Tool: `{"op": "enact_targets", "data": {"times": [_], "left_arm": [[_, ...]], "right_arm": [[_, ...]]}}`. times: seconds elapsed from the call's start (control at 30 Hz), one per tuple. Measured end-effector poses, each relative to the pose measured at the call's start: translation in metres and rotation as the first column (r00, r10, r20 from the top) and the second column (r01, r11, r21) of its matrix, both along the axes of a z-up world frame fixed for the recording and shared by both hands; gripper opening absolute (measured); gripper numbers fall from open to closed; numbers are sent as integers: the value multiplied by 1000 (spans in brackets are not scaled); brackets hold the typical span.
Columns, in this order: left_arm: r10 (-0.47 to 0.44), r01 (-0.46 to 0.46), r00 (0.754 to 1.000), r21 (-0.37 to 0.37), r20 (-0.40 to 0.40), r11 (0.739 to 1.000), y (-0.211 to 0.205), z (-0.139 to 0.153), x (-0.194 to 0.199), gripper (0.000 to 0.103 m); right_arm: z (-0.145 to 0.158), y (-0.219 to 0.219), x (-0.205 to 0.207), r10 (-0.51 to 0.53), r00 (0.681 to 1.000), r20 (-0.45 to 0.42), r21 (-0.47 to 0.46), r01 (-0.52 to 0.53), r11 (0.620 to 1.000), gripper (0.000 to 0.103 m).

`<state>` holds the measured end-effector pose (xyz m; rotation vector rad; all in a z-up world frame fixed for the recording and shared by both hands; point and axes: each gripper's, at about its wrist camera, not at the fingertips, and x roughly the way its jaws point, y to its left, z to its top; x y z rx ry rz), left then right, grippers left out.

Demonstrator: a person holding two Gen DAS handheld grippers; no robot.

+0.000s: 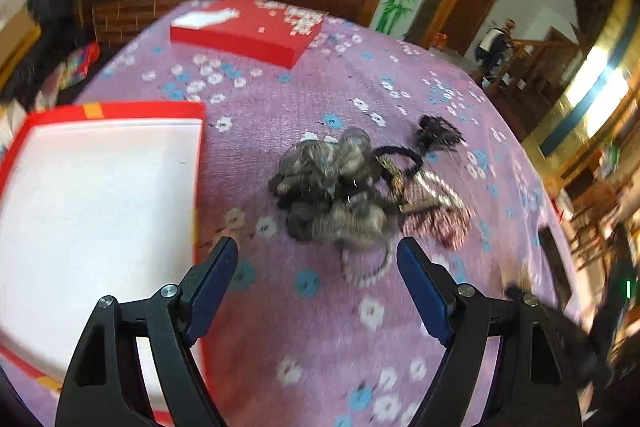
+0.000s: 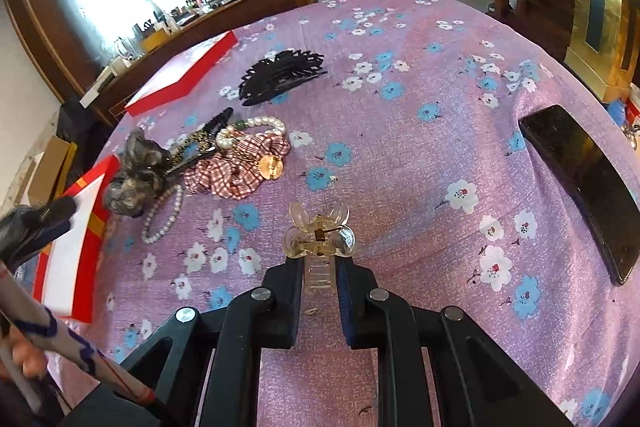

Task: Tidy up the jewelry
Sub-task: 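Close right tool on clear claw clip while left tool grasps grey scrunchie, then carry grey scrunchie and clear claw clip with both tools over the white box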

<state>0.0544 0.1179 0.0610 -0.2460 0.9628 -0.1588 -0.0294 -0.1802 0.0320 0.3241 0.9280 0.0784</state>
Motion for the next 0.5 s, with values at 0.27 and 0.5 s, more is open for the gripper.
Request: {"op": "enact_targets", "data": {"times": [0.27,0.5], "left_arm": [[47,-55,987,-48,-156,997,-7,-49,60,30],[-29,28,999,-17,-25,999,-24,-31,21,14]], "right_arm": [[5,4,-10,20,1000,19,11,-20,1000,16],[14,6,-19,24,999,43,18,-25,1000,17]]}}
